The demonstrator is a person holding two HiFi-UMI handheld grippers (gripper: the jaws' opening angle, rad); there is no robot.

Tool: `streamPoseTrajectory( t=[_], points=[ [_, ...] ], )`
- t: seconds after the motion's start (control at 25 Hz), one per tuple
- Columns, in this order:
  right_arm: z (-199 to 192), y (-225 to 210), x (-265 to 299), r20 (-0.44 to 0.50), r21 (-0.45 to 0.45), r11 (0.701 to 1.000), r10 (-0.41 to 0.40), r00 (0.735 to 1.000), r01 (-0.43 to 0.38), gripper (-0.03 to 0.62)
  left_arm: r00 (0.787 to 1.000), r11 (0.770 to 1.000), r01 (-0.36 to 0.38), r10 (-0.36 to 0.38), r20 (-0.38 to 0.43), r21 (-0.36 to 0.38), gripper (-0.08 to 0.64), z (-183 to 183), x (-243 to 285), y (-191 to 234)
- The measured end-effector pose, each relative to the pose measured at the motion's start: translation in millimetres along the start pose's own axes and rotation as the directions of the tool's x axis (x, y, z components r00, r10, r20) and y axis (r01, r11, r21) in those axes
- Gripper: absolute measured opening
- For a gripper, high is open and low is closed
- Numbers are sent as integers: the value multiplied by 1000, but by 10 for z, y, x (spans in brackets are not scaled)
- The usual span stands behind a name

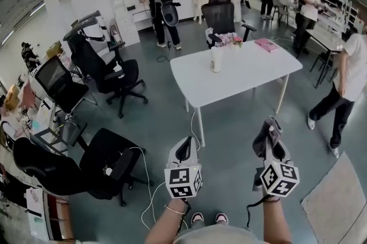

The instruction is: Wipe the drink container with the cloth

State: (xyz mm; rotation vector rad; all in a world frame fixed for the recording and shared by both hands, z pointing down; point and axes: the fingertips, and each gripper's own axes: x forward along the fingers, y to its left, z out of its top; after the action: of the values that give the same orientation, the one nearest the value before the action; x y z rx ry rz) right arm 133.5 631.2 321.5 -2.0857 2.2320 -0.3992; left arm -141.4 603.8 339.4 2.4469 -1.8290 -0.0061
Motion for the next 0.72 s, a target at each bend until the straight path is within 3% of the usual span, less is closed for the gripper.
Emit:
streamPoseTrajectory(
  t=[0.16, 0.28, 0.4, 0.56, 0.72],
  points=[
    [-53, -39, -46, -15, 5, 1000, -20, 1000, 20, 72, 1000, 999, 16, -16, 12, -34, 0, 23, -28, 13],
    [-86, -70, -79, -22, 7, 1000, -31, 999, 31, 72, 999, 999, 34, -33, 21, -29, 103, 46, -36, 3],
    [-85, -104, -116, -28, 8, 999, -37, 999, 37, 72, 999, 999, 39, -38, 30, -23, 119, 91, -42, -7],
    [-120, -139, -164, -34, 9, 999, -42, 999, 42, 72, 997, 998, 64, -64, 42, -21, 244, 115, -48, -29],
    [-125, -173, -188, -41, 9, 999, -48, 998, 49, 72, 995, 996, 89, -88, 35, -20, 320, 119, -33, -52]
  ],
)
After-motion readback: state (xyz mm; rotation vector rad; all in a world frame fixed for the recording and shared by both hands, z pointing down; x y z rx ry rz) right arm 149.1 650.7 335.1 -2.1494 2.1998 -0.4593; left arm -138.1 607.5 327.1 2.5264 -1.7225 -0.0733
